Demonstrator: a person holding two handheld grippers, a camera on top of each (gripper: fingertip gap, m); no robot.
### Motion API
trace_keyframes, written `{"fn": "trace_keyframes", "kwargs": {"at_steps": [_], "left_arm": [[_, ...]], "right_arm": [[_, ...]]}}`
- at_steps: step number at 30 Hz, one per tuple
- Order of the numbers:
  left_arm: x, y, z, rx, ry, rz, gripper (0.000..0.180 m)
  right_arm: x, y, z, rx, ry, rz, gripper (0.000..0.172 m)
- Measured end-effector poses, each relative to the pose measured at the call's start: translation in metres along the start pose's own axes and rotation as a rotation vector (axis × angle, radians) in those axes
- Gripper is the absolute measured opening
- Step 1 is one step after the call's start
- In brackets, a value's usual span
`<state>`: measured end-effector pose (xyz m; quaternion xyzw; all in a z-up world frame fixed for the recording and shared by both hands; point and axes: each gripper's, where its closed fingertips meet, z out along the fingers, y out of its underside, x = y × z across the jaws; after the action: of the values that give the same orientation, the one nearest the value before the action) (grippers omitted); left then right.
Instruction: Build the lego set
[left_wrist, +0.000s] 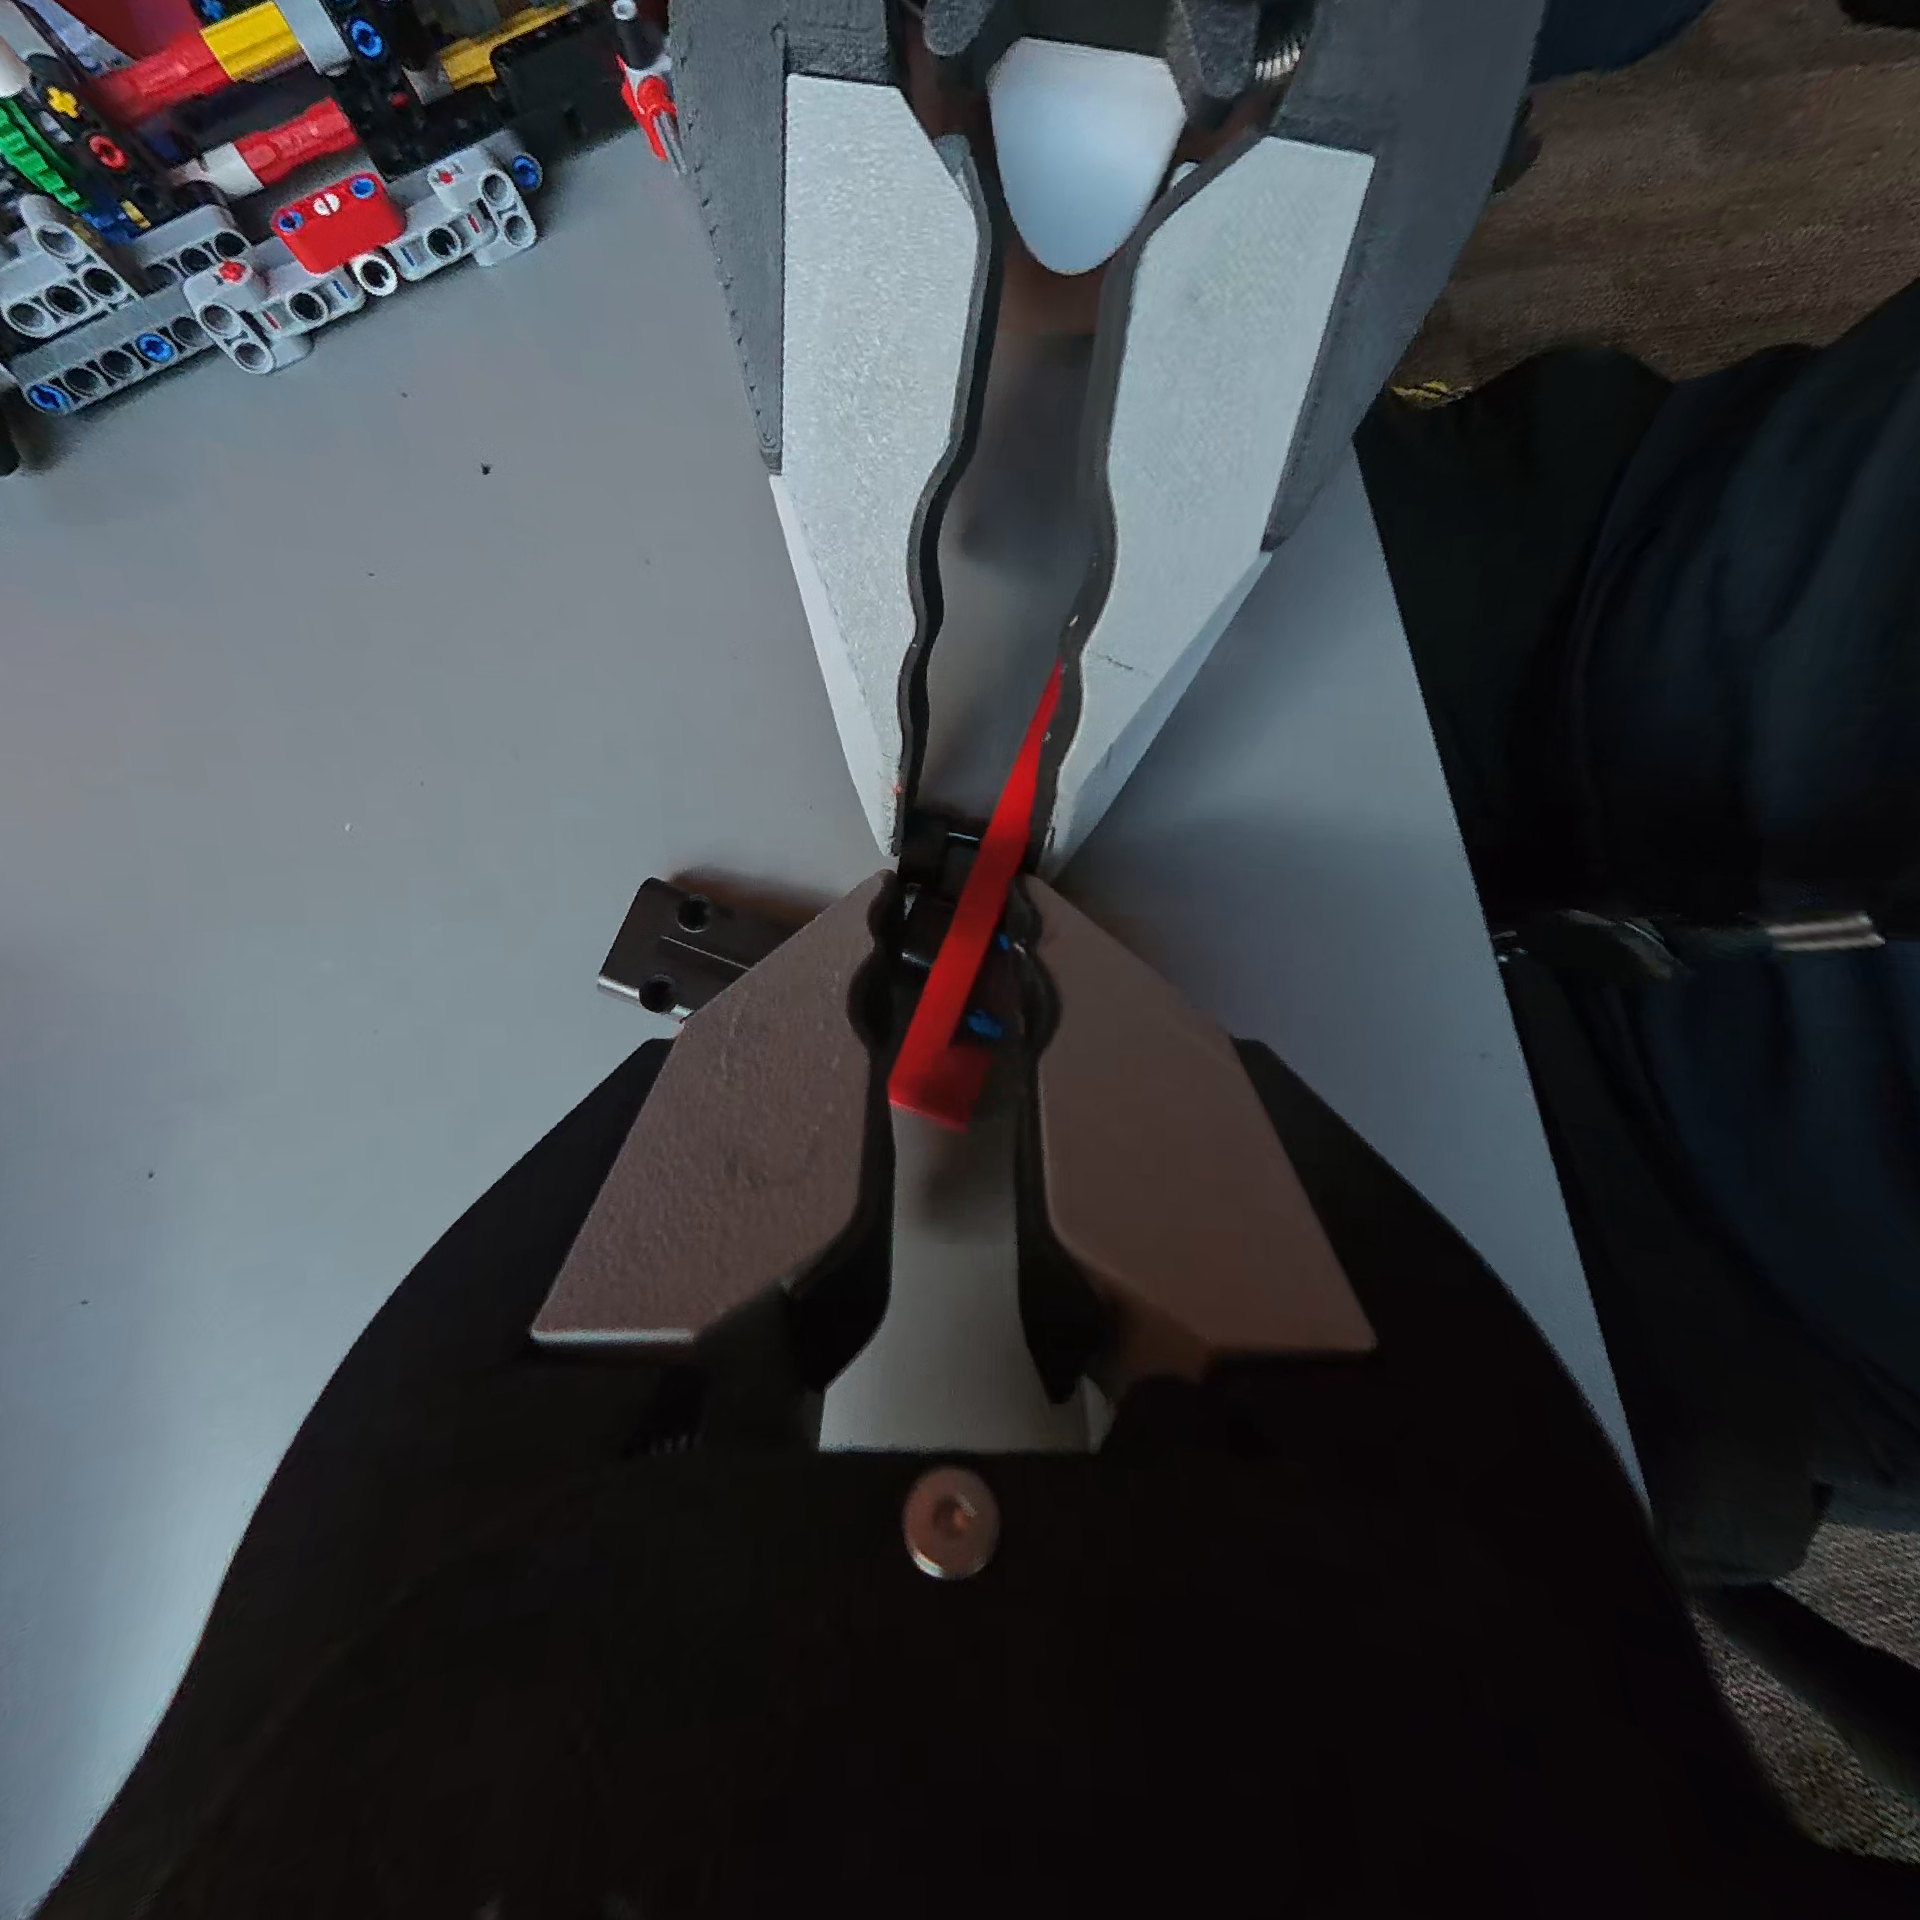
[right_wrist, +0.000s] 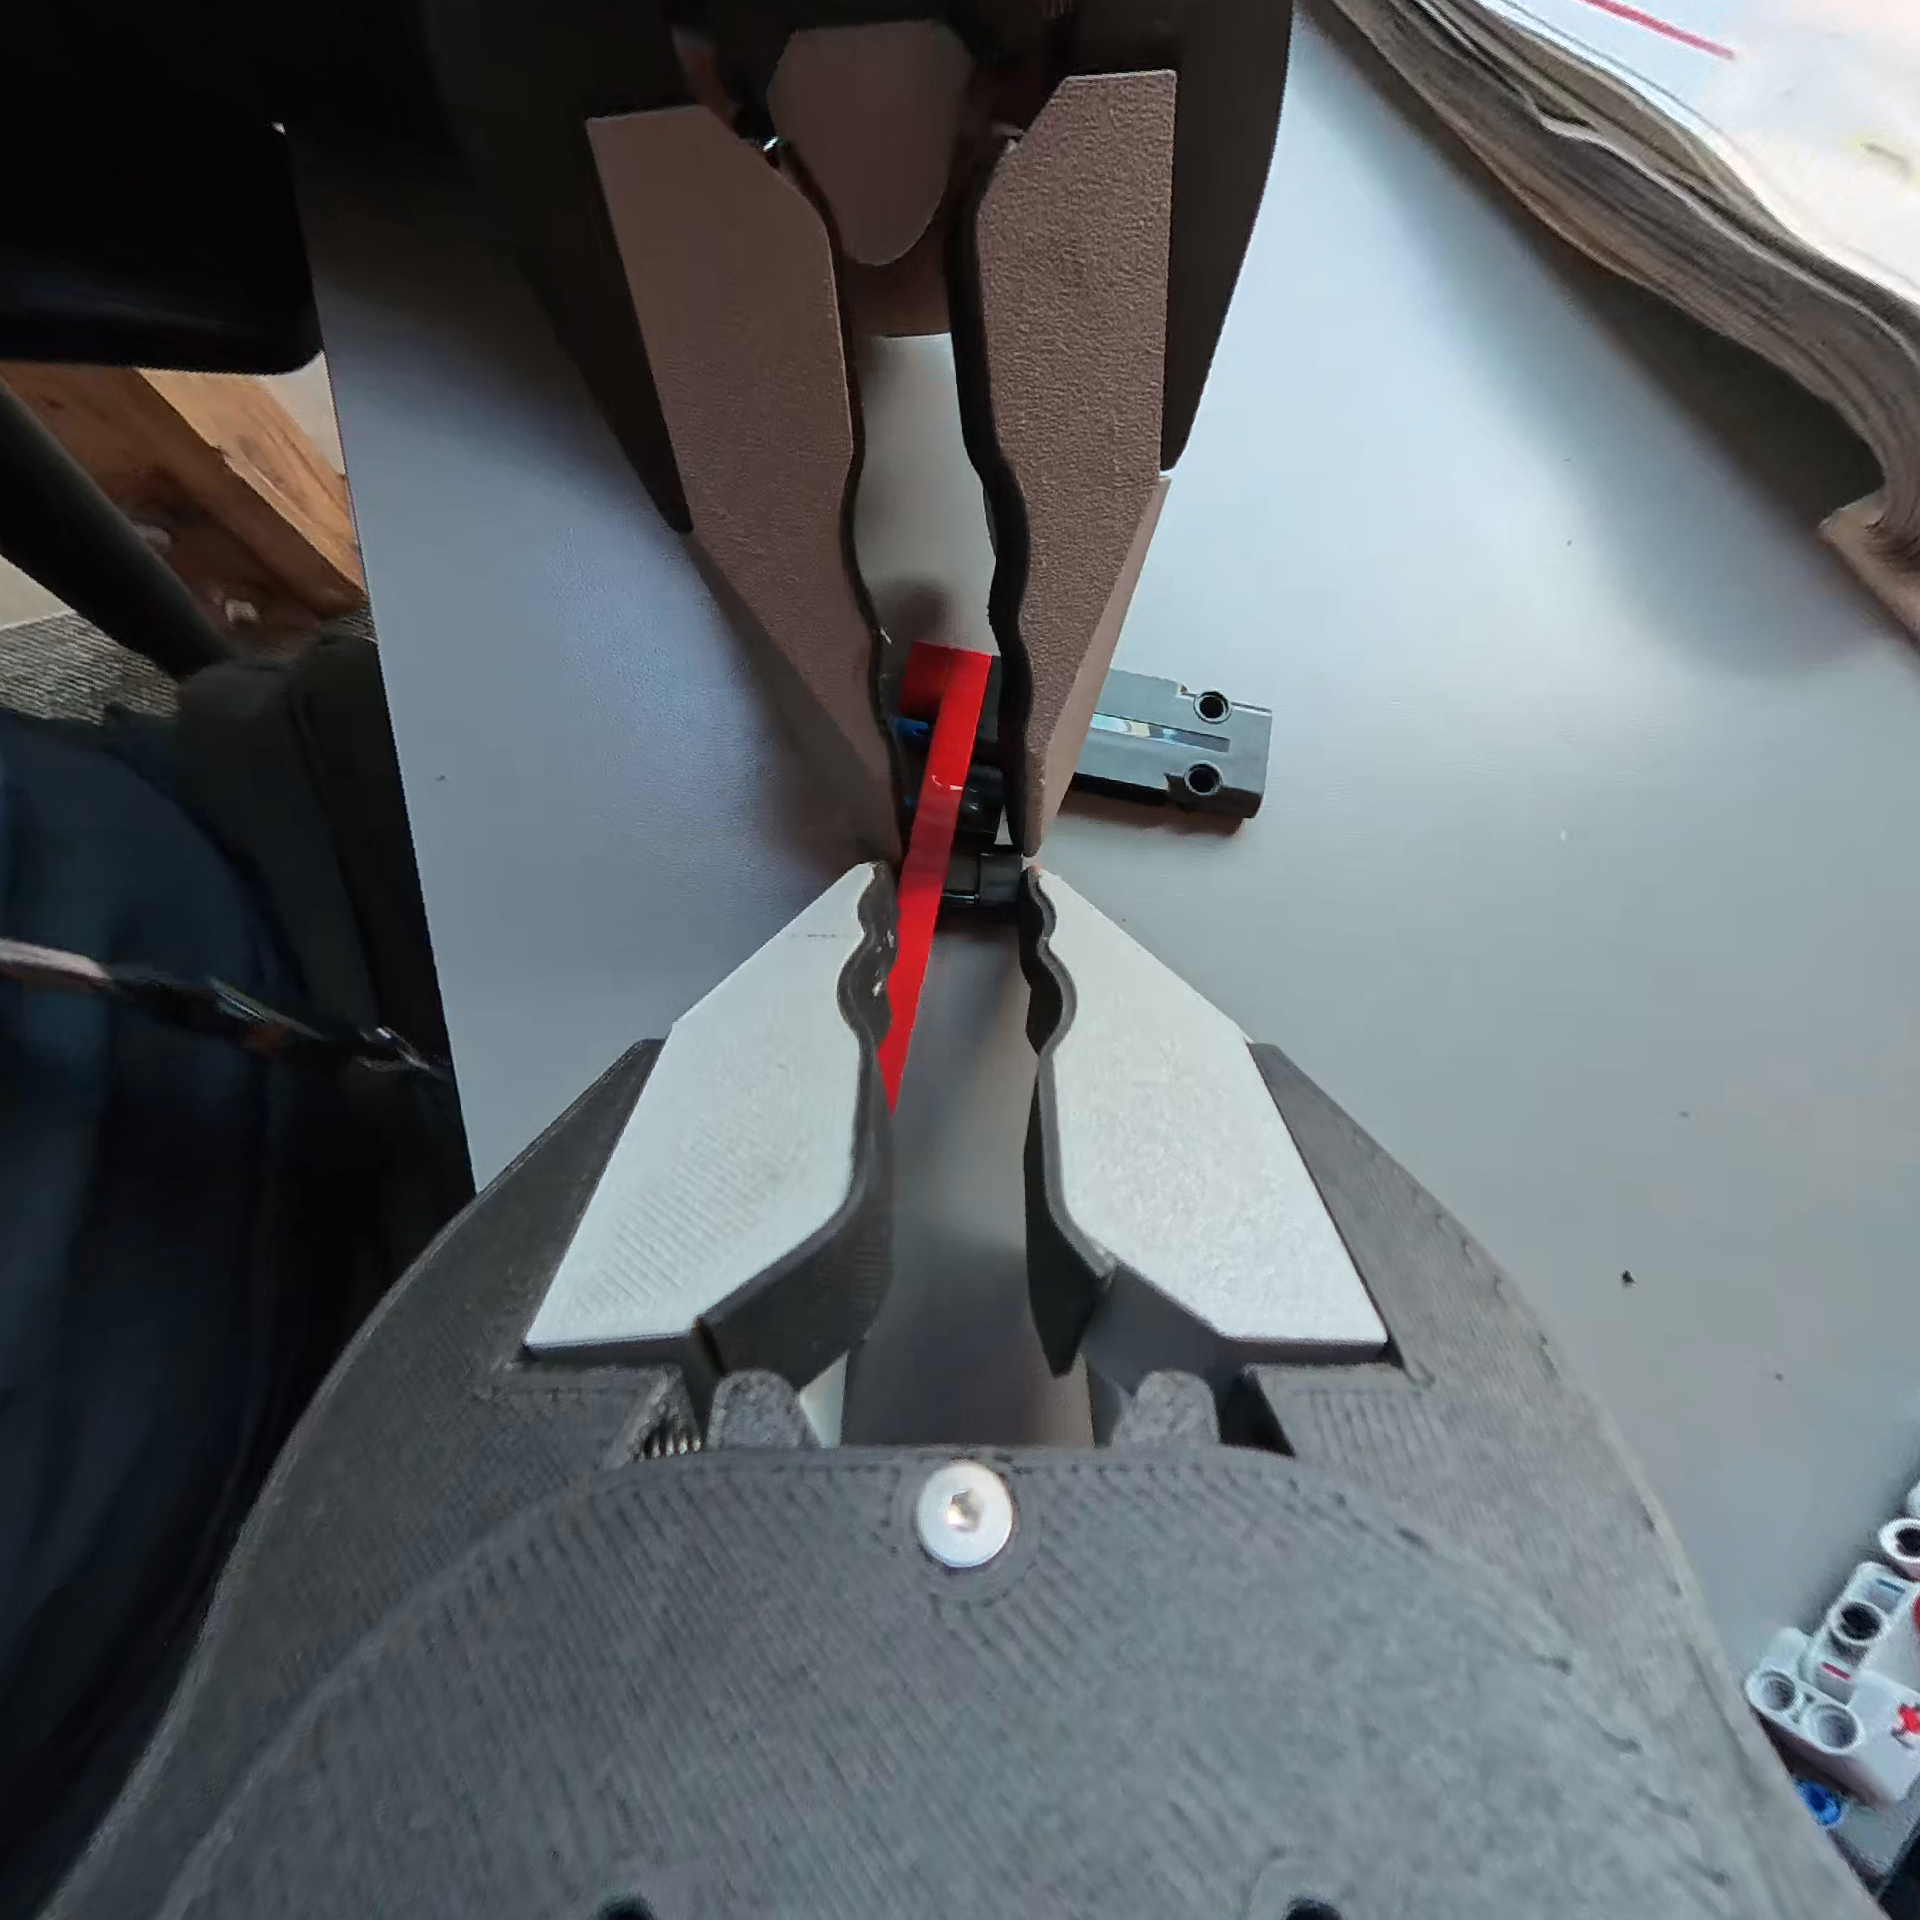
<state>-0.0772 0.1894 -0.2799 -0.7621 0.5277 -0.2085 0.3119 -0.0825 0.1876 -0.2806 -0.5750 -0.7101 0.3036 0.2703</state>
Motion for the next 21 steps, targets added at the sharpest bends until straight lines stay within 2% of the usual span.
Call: {"fn": "trace_keyframes", "kwargs": {"at_steps": [13,17,21], "left_arm": [[-0.0001,0.0,-0.0003,0.033,-0.016,-0.008,0.017],[-0.0001,0.0,-0.0004,0.035,-0.024,0.004,0.017],[0.0,-0.0002,-0.0003,0.035,-0.021,0.007,0.017]], "right_arm": [[-0.0002,0.0003,-0.0005,0.0,-0.016,-0.021,0.022],[-0.0038,0.0011,-0.0013,0.0,-0.038,-0.057,0.03],[-0.0022,0.0024,-0.0028,0.001,-0.051,-0.07,0.025]]}}
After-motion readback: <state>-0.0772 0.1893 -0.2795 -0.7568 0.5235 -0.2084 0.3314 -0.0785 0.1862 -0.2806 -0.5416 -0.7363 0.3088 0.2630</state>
